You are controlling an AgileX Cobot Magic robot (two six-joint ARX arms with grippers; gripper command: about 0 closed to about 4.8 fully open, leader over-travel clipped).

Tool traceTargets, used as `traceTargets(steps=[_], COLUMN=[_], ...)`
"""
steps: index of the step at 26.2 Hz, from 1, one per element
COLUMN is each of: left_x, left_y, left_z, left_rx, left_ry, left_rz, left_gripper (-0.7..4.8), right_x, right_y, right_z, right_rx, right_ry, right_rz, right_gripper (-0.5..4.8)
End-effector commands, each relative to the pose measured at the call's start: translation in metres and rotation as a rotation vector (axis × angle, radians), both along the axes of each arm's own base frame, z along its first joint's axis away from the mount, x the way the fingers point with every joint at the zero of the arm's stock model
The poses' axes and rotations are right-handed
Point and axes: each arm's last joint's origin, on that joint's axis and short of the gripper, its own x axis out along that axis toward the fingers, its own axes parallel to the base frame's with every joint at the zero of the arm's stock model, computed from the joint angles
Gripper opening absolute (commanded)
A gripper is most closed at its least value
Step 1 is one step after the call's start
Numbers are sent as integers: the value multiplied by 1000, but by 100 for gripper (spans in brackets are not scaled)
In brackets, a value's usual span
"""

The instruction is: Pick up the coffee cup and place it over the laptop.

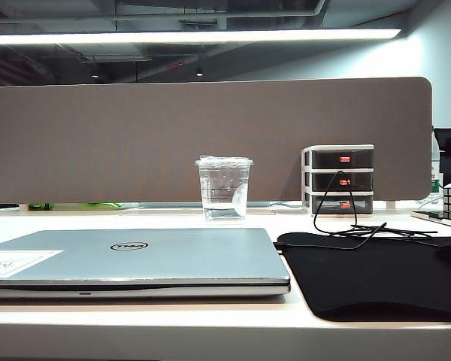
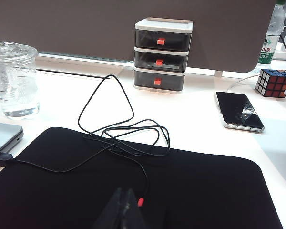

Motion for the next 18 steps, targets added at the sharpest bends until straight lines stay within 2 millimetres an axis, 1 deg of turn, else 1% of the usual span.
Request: traceTargets(steps=[1, 13, 17, 18], left_x=[0, 0, 0, 0], left_y=[0, 0, -1, -1], left_z=[1, 1, 2, 2], left_rx=[-3, -5, -6, -33], left_ry=[-7, -12, -16, -19], left_rz=[-3, -4, -34, -52], left_gripper=[-5, -5, -5, -5], right_x=[0, 0, 0, 0], right_y=[0, 0, 0, 0], right_z=[0, 0, 0, 0], right_rx=[-3, -3, -3, -3], right_ry=[-17, -17, -17, -17], right_rz=[0, 1, 3, 3], right_gripper=[-6, -6, -6, -6])
